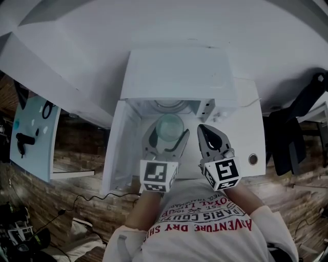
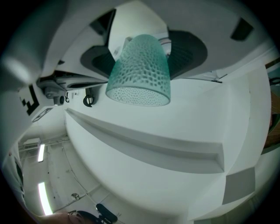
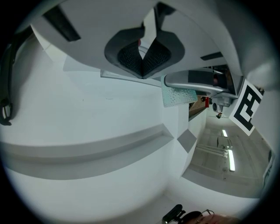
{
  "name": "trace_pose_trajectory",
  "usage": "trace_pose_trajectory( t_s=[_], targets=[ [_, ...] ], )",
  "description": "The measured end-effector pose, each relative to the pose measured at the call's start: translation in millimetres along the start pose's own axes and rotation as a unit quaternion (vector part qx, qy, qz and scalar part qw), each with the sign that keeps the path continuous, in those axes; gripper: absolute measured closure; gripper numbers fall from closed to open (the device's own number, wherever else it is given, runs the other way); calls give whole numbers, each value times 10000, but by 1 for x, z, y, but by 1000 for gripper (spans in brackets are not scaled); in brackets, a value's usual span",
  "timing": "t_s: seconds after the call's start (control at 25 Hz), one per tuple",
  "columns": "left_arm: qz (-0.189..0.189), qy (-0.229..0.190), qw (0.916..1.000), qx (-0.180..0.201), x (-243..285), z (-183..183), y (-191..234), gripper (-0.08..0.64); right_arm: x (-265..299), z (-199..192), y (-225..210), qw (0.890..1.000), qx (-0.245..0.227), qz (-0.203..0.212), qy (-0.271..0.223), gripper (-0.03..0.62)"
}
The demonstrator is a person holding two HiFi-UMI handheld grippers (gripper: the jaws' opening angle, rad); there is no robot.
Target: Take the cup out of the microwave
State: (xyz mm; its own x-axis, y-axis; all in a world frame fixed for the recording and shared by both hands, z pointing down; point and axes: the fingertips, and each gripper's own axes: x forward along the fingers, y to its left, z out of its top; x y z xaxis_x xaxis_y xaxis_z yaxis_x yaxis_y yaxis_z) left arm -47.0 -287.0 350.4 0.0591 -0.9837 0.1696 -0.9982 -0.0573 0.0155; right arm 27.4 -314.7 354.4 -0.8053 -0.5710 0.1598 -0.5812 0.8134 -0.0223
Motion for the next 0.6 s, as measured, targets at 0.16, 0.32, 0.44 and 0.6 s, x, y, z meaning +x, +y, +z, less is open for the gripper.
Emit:
trace_pose_trajectory(
  t_s=[0.16, 0.32, 0.44, 0.6],
  targets=[
    [2, 44, 10000, -30, 0, -2, -2, 190, 0, -1, 0, 10000, 7, 43, 27, 581],
    [25, 99, 9999, -62, 1, -5, -2, 190, 1, -5, -2, 9999, 60, 104, 91, 581],
    [49, 122, 9999, -79, 4, -7, -3, 190, 2, -9, -4, 9997, 91, 148, 142, 581],
    [79, 174, 9998, -96, 6, -10, -2, 190, 4, -11, -7, 9997, 84, 164, 175, 581]
  ],
)
